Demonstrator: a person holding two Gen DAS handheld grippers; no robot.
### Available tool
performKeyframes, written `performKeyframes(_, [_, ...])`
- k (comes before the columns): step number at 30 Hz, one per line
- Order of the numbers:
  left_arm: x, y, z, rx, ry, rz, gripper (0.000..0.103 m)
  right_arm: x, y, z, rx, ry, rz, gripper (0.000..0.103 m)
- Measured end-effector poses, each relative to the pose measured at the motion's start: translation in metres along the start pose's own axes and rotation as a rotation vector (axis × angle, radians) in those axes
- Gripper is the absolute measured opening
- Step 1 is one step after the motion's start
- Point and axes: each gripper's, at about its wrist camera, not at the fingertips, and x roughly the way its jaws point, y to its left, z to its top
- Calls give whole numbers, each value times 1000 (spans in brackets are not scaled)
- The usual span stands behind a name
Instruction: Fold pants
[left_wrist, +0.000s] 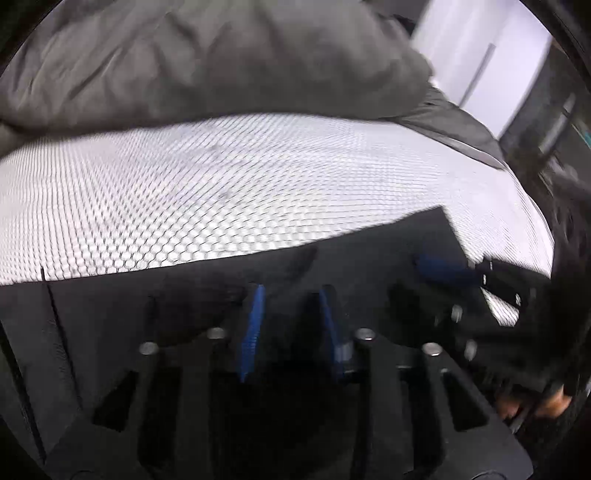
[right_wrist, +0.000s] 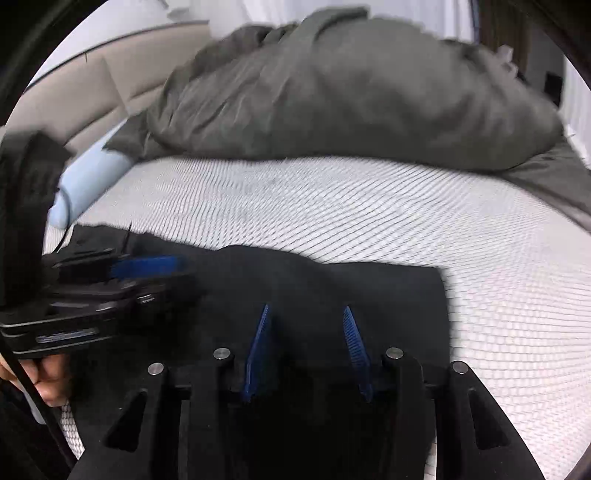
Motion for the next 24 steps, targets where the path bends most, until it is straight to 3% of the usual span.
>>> performKeyframes(1, [2, 7, 1, -33, 5, 0, 10, 10, 3, 0, -19, 30, -24, 40])
performKeyframes(4, [3, 22, 1, -57, 3, -17, 1, 11, -5, -2, -20, 35, -110, 35])
performKeyframes(7, [5, 26, -4, -38, 4, -19, 1, 2, -36, -2, 54, 21, -212, 35])
performKeyframes(12, [7, 21, -6, -32, -13, -10, 1, -9, -66, -11, 139, -2, -202, 35])
performKeyframes(13, [3, 20, -6, -39, -23, -2, 1, -14, -62, -11, 137, -1, -220, 37])
performKeyframes(16, [-25, 9, -13, -25, -53, 19, 3, -46, -44, -26, 140, -31, -181, 58])
performKeyframes(18, [-51, -6, -25, 34, -89, 23, 14, -64, -17, -35, 110, -61, -134, 80])
performKeyframes(19, [-62, -12, -33, 58, -110, 20, 32, -62, -6, -35, 90, -67, -120, 82])
performKeyframes(20, [-72, -14, -43, 72, -126, 30, 60, -66, 8, -41, 51, -58, -98, 82])
performKeyframes(21, [-76, -16, -51, 75, -128, 52, 68, -67, 20, -48, 17, -41, -83, 82])
performKeyframes(24, [-101, -4, -75, 23, -123, 88, 72, -76, 39, -63, -23, -36, -50, 84])
